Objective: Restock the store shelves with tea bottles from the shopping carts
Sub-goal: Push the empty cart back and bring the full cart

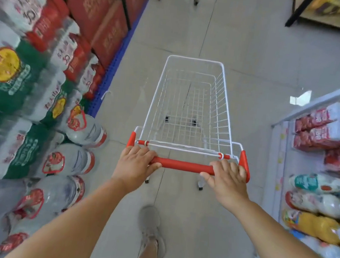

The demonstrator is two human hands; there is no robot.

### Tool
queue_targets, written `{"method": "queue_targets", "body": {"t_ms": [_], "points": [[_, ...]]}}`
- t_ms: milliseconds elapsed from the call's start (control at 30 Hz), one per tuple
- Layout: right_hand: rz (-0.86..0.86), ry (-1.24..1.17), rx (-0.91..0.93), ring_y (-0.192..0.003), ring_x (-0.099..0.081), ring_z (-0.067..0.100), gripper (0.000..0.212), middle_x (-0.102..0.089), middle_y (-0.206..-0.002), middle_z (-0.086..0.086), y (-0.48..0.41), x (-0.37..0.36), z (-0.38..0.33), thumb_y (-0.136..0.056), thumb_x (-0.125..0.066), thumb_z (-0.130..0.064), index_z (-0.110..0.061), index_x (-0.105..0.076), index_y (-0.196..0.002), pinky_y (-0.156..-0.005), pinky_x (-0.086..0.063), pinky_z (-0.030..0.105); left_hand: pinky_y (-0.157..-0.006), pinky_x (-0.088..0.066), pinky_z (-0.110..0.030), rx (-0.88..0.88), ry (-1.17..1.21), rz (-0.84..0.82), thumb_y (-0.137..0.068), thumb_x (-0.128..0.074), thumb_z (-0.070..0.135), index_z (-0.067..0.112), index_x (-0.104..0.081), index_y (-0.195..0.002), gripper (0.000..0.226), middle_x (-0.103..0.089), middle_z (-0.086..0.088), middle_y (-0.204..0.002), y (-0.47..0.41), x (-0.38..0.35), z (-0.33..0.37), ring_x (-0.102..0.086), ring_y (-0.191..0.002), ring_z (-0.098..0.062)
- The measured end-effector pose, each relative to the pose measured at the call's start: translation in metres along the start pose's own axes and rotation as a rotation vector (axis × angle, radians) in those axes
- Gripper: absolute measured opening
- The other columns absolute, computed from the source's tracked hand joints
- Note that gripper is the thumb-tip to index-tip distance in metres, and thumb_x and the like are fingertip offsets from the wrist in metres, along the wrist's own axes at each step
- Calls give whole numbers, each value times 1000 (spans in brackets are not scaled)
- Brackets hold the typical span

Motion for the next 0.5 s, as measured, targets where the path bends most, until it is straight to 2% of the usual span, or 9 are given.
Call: {"method": "queue_targets", "body": {"t_ms": [167,333,433,500], "points": [[-4,4,-25,-110,-49,24,71,-55,-115,-4,-122,54,-19,-81,-12,-70,-26,-53,-118,-99,-26,37,-98,-27,-31,-9,16,-3,-82,-7,68,30,-60,-115,73,-61,8,-109,-113,57,-53,-52,-111,-17],[-47,16,-9,-116,-44,21,66,-50,-122,-6,-246,111,-32,-83,-16,-68,-30,-47,-126,-101,-20,35,-104,-24,-30,1,32,10,-80,-8,69,30,-60,-117,75,-61,9,-114,-227,111,-102,-50,-119,-15],[3,8,15,-111,-47,25,66,-55,-117,-3,-325,148,-40,-83,-17,-67,-25,-54,-119,-98,-23,37,-102,-24,-30,9,59,35,-80,-12,69,28,-62,-113,73,-62,9,-112,-299,140,-137,-52,-116,-17],[5,6,35,-114,-45,24,62,-53,-121,-3,-381,172,-47,-87,-20,-67,-25,-52,-121,-100,-22,37,-96,-26,-29,11,53,95,-84,-21,66,26,-66,-106,64,-66,7,-105,-348,162,-161,-58,-108,-20]]}}
Point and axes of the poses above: each hand's wrist, its own y-axis away from the middle knuckle, its own x-axis out of the back of the hand, z = x × y, the point moved 3 cm from there along -y, towards the middle knuckle
